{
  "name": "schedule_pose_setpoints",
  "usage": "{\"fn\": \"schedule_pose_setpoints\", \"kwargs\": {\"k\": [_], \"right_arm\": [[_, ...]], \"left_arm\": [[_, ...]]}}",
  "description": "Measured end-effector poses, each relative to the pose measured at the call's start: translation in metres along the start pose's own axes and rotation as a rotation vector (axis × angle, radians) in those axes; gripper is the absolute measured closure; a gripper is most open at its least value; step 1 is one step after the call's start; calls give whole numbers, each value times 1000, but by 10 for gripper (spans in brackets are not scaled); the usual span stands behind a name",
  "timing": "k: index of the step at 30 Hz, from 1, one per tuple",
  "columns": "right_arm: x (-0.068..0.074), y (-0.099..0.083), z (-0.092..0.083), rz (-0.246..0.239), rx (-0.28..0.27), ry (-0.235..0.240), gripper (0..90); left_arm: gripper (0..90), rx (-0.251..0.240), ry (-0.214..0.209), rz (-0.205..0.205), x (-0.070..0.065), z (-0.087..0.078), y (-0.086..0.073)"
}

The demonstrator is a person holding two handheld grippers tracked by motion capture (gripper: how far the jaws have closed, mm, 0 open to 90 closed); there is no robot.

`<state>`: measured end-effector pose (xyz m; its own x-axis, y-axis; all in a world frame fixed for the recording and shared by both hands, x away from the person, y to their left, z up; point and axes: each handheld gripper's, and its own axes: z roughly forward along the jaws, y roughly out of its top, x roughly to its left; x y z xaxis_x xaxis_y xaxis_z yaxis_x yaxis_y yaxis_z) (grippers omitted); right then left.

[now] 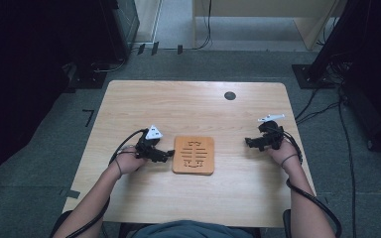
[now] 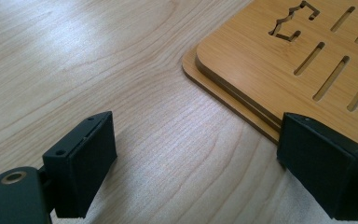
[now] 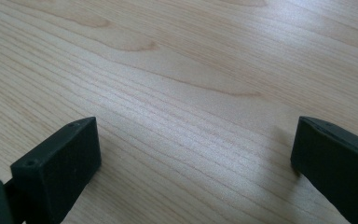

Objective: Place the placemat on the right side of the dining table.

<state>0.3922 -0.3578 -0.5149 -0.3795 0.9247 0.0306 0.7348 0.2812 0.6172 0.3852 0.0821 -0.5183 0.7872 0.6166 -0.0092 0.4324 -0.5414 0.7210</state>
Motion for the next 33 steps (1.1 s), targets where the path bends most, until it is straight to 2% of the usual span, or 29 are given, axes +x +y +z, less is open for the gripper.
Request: {"fn": "schedule_pose_setpoints", "kwargs": {"k": [4, 15, 23, 33], "right_arm": [[2, -1, 0, 16, -4, -13, 0], [2, -1, 0, 17, -5, -13, 0], [1, -3, 0, 11, -24, -9, 0], [2, -4, 2, 26, -50, -23, 0]], "left_arm": [[107, 0, -1, 0, 0, 0, 0], [107, -3, -6, 0, 1, 0, 0], [106, 0, -3, 3, 1, 0, 0], [106, 1, -3, 4, 1, 0, 0]]}}
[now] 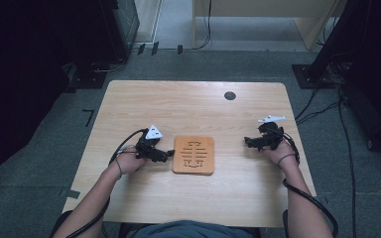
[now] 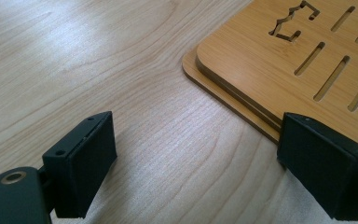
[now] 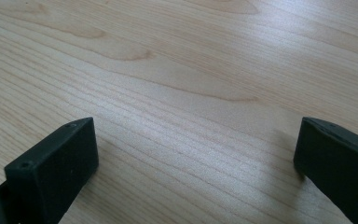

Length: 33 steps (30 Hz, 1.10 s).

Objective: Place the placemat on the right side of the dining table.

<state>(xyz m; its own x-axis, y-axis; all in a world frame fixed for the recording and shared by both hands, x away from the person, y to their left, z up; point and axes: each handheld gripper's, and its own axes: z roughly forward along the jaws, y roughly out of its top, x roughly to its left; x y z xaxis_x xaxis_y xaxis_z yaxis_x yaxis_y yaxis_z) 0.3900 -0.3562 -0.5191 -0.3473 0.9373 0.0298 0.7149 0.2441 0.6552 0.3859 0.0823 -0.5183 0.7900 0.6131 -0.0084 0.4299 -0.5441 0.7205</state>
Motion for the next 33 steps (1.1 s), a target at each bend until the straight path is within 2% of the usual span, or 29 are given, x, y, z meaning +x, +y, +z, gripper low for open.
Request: {"fn": "schedule_pose_setpoints", "kwargs": {"k": [6, 7, 13, 17, 19, 20, 21, 23, 25, 33], "right_arm": [[1, 6, 0, 7, 59, -4, 0], [2, 9, 0, 11, 87, -11, 0], [2, 15, 1, 24, 133, -23, 0], [1, 17, 0, 35, 145, -30, 51], [-2, 19, -2, 66, 145, -21, 70], [-5, 20, -3, 98, 147, -11, 107], [-7, 20, -5, 106, 146, -16, 155], [-8, 21, -6, 110, 145, -17, 162], [-11, 21, -8, 142, 149, -6, 174], [-6, 24, -12, 130, 125, 10, 215]], "left_arm": [[106, -2, -1, 0, 0, 0, 0], [106, -2, -1, 0, 0, 0, 0], [106, -1, 0, 0, 0, 0, 0], [106, -1, 0, 0, 0, 0, 0], [106, 0, 0, 2, 0, 0, 0], [106, -1, 0, 1, 0, 0, 0], [106, -1, 0, 2, 0, 0, 0], [106, -1, 0, 1, 0, 0, 0], [106, -2, 1, 1, 0, 0, 0], [106, -3, 0, -1, 0, 0, 0]]}}
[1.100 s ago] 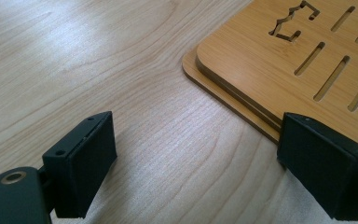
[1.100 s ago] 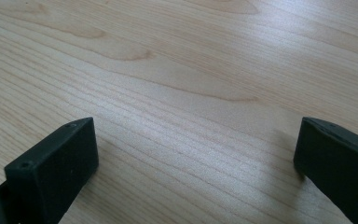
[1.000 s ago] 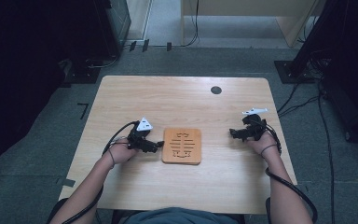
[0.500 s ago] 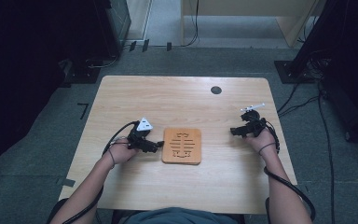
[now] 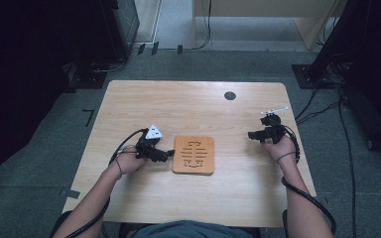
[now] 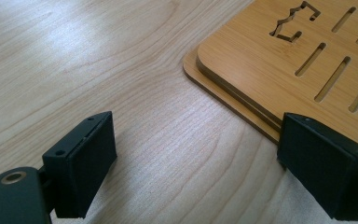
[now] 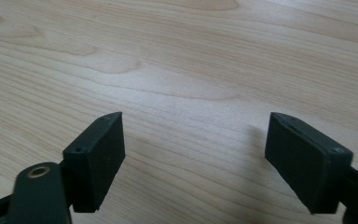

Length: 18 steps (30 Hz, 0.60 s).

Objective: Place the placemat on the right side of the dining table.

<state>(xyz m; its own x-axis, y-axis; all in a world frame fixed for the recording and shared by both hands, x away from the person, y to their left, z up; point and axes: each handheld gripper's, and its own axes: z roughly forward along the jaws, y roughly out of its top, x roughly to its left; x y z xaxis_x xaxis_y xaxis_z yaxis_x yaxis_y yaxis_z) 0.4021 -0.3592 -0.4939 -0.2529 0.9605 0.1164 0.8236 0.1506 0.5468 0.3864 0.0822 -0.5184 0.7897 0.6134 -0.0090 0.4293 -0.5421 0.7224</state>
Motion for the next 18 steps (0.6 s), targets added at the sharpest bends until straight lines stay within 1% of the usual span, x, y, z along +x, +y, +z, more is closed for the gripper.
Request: {"fn": "schedule_pose_setpoints", "kwargs": {"k": [1, 3, 4, 7, 10, 15, 18], "right_arm": [[1, 0, 0, -1, 5, 7, 231], [4, 0, 0, -12, 7, 16, 234], [5, 0, 1, -9, 9, 21, 234], [8, 0, 1, -26, -6, 29, 234], [11, 1, 0, -31, -15, 43, 259], [16, 2, 0, -58, -19, 48, 271], [18, 2, 0, -65, -14, 49, 272]], "left_arm": [[106, 0, 0, 0, 0, 0, 0], [106, 0, 0, 0, 0, 0, 0], [106, 0, 0, 0, 0, 0, 0], [106, 0, 0, 1, 0, 0, 0], [106, -1, 0, 0, 0, 0, 0], [106, 0, 0, 0, 0, 0, 0], [106, 0, 0, 1, 0, 0, 0]]}}
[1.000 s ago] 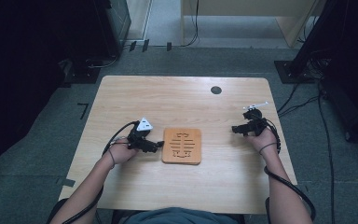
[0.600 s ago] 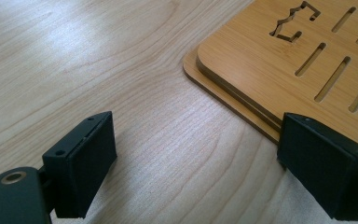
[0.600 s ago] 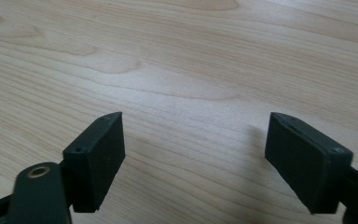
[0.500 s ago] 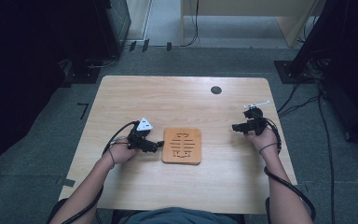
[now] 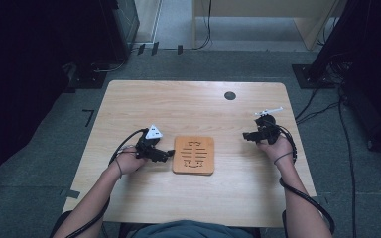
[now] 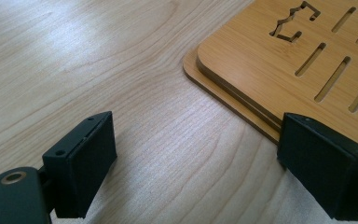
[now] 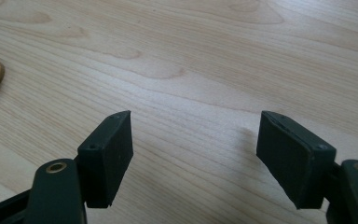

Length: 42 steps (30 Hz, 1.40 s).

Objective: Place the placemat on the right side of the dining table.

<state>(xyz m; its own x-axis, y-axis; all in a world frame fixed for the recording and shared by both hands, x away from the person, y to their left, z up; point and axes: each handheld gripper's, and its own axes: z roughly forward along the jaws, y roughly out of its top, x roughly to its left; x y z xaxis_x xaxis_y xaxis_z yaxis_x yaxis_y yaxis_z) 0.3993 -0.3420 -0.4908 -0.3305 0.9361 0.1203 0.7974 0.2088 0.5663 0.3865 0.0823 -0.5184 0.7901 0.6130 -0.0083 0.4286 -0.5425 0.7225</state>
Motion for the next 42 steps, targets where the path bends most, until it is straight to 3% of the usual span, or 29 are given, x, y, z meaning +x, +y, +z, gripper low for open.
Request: {"fn": "schedule_pose_setpoints", "kwargs": {"k": [3, 14, 18, 42], "right_arm": [[4, 0, 2, 9, 9, 19, 278], [23, 3, 7, -44, 16, 45, 279], [27, 3, 9, -50, 33, 51, 283], [49, 4, 15, -144, 20, 97, 261]], "left_arm": [[106, 0, 0, 0, 0, 0, 0], [106, 0, 0, 0, 0, 0, 0], [106, 0, -1, 0, 0, 0, 0], [106, 1, 0, 0, 0, 0, 0]]}}
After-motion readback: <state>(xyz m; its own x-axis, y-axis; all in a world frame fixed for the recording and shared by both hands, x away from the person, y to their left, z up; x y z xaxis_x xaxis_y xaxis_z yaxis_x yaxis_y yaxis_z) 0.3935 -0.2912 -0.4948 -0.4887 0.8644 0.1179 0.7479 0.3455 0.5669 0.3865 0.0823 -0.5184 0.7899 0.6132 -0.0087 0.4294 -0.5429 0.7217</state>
